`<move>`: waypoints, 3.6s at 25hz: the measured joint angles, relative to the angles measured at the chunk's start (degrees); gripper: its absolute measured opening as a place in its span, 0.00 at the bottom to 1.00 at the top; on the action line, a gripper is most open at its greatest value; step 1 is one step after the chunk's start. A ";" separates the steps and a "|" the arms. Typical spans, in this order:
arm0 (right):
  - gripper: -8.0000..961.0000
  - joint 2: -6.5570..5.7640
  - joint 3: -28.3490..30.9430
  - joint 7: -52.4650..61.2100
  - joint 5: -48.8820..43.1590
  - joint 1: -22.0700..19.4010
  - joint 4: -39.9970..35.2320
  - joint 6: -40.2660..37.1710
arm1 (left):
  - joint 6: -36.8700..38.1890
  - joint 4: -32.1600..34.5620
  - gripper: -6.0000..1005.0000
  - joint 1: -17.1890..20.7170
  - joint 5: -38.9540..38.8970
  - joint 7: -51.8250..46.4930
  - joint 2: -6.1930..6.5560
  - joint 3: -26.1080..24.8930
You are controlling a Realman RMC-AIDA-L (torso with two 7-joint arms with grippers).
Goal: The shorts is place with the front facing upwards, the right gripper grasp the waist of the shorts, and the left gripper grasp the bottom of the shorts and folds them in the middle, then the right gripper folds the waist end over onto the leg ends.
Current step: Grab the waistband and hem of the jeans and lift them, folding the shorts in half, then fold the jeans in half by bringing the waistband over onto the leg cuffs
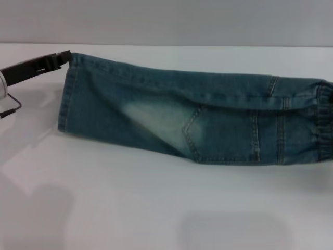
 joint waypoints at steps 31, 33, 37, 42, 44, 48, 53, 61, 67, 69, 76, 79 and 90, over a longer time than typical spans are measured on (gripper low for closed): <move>0.01 2.21 -0.69 -5.14 3.02 5.03 2.19 14.93 | -14.05 8.46 0.03 -0.88 -1.10 11.83 -0.20 0.00; 0.01 2.21 -0.70 -5.28 3.03 5.37 2.53 15.43 | -14.39 8.72 0.03 -0.88 -1.25 12.23 -0.19 0.00; 0.01 2.20 -0.73 -5.36 2.90 5.93 3.09 16.44 | -15.48 9.17 0.03 -0.87 -1.37 13.42 -0.25 0.00; 0.01 2.20 -0.51 -5.37 3.17 6.31 3.42 17.06 | -18.03 11.29 0.03 -0.68 -3.03 17.26 -0.34 -0.07; 0.01 2.23 -0.25 -4.68 3.32 6.52 3.50 17.48 | -18.60 12.30 0.04 -0.50 -4.42 20.82 -0.36 -0.11; 0.03 2.26 -0.51 -3.66 3.85 6.95 3.68 19.39 | -19.50 14.37 0.07 0.23 -9.52 28.49 -0.50 -0.17; 0.17 2.28 -0.60 -3.66 3.82 6.77 3.80 19.90 | -20.08 16.30 0.14 1.35 -14.81 33.13 -0.55 -0.18; 0.51 2.53 -0.18 -4.01 4.38 5.08 3.36 15.84 | -16.54 16.70 0.37 2.70 -17.03 35.22 -0.49 -0.37; 0.65 2.38 -0.30 0.17 9.09 1.23 -0.42 6.02 | -5.14 17.35 0.59 6.04 -23.60 39.42 -0.45 -0.54; 0.66 2.31 -0.63 1.97 8.98 0.93 -1.48 5.55 | -1.46 18.36 0.72 7.23 -24.99 42.03 -0.45 -0.53; 0.69 -2.01 -7.02 30.43 -2.90 1.06 -10.86 1.09 | 6.69 23.75 0.83 11.08 -28.33 52.48 -0.45 -0.61; 0.69 -4.48 -8.48 40.93 -9.84 2.78 -14.45 -2.24 | 8.24 25.37 0.83 11.89 -28.36 55.05 -0.46 -0.65; 0.69 -8.48 -8.83 58.64 -36.63 11.10 -25.36 -5.32 | 8.40 27.47 0.83 12.46 -28.50 56.72 -0.63 -0.80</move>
